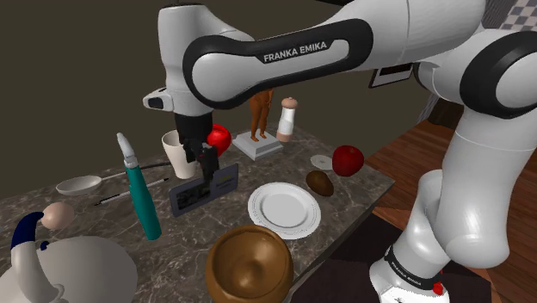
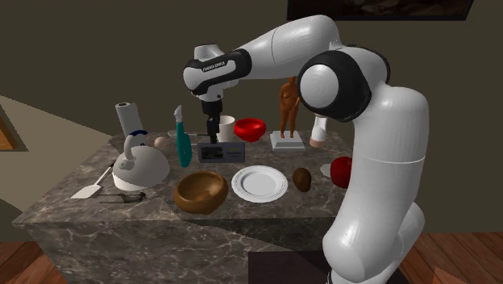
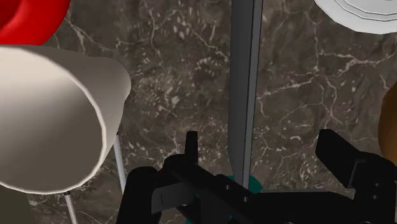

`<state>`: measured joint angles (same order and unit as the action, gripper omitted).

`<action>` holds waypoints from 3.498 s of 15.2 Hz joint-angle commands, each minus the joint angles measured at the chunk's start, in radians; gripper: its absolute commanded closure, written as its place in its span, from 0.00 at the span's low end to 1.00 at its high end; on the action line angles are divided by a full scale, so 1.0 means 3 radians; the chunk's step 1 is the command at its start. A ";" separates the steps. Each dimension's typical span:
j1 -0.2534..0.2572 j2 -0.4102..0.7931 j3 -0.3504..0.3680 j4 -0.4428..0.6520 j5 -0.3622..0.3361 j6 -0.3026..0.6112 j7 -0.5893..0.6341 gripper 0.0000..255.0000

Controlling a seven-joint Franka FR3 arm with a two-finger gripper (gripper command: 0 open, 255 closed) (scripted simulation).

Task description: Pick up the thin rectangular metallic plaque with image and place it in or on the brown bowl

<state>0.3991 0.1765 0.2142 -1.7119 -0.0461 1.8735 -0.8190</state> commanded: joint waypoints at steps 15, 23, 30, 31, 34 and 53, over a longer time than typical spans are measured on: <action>0.0010 0.0083 0.0004 -0.0179 -0.0026 0.0266 -0.0006 1.00; 0.0010 0.0083 0.0004 -0.0179 -0.0026 0.0266 -0.0007 1.00; 0.0010 0.0034 0.0008 0.0026 -0.0011 0.0013 -0.0018 1.00; 0.0010 0.0028 0.0009 0.0063 -0.0009 -0.0030 -0.0020 1.00; 0.0011 0.0016 0.0011 0.0181 -0.0005 -0.0160 -0.0024 1.00; 0.0044 0.0113 0.0024 0.1169 -0.0023 -0.1052 -0.0024 1.00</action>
<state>0.4105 0.2025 0.2208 -1.3860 -0.0512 1.5754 -0.8271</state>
